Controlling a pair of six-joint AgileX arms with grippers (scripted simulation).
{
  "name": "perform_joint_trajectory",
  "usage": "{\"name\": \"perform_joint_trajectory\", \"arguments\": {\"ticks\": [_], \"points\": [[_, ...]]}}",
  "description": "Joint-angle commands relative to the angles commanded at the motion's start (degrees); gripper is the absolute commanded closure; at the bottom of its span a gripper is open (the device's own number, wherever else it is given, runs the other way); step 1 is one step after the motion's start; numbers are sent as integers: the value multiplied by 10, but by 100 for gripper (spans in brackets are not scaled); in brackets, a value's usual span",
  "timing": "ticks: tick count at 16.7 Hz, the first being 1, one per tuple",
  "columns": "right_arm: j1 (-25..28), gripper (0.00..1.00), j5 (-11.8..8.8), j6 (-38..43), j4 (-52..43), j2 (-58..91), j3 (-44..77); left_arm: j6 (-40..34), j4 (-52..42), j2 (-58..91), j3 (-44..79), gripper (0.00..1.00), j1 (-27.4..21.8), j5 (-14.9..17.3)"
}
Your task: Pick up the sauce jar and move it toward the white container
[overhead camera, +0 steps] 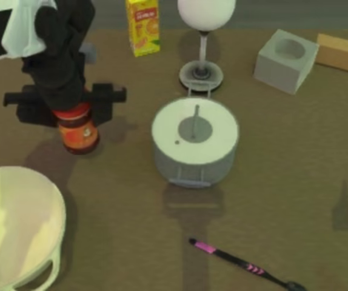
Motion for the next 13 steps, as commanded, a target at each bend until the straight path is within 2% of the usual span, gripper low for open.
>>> {"name": "perform_joint_trajectory", "arguments": {"ticks": [4, 8, 13], "points": [[0, 0, 0, 0, 0, 0, 0, 2, 56, 28, -27, 100, 1, -1], [0, 0, 0, 0, 0, 0, 0, 2, 60, 30, -30, 100, 1, -1], [0, 0, 0, 0, 0, 0, 0, 2, 60, 30, -30, 62, 1, -1]]}}
